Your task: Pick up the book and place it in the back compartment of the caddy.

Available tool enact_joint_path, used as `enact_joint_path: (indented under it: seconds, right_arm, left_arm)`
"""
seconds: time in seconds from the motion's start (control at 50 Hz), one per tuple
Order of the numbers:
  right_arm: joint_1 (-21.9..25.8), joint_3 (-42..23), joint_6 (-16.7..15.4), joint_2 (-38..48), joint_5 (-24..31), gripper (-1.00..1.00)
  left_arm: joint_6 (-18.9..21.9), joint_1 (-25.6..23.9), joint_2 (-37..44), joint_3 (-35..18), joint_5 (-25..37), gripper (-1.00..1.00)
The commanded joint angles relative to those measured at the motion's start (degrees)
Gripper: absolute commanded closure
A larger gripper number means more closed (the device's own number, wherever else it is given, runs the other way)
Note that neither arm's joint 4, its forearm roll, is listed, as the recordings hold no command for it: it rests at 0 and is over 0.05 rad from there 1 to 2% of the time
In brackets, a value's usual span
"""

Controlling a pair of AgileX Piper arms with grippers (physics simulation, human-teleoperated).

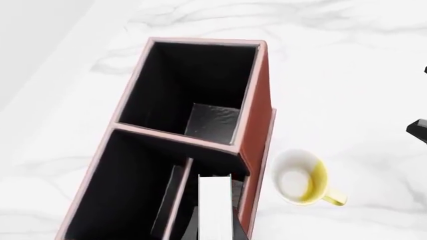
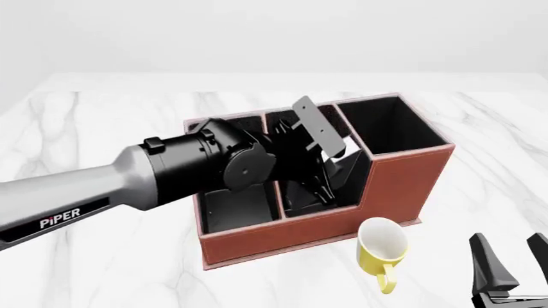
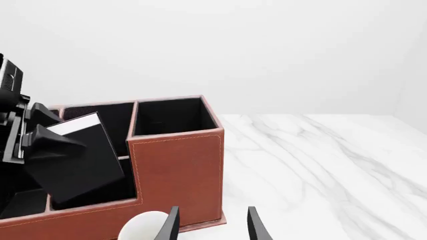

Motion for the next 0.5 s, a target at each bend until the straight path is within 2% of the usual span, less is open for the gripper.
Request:
enact_joint_path:
  seconds: [0.02,0.14,0.5]
  right_arm:
    - [0.0,0.0,0.0,0.0,0.0,-1.00]
    - [0.0,0.0,0.0,0.0,0.0,-1.00]
    - [0.0,0.0,0.0,0.0,0.0,-1.00]
  left_arm:
    - [1.1,0.0,0.6,-0.2,-0.6,1.00]
    - [2.8,0.5,1.6,0.1,-0.3,1.00]
    - [3.6,1.1,2.2,0.8,-0.6,1.00]
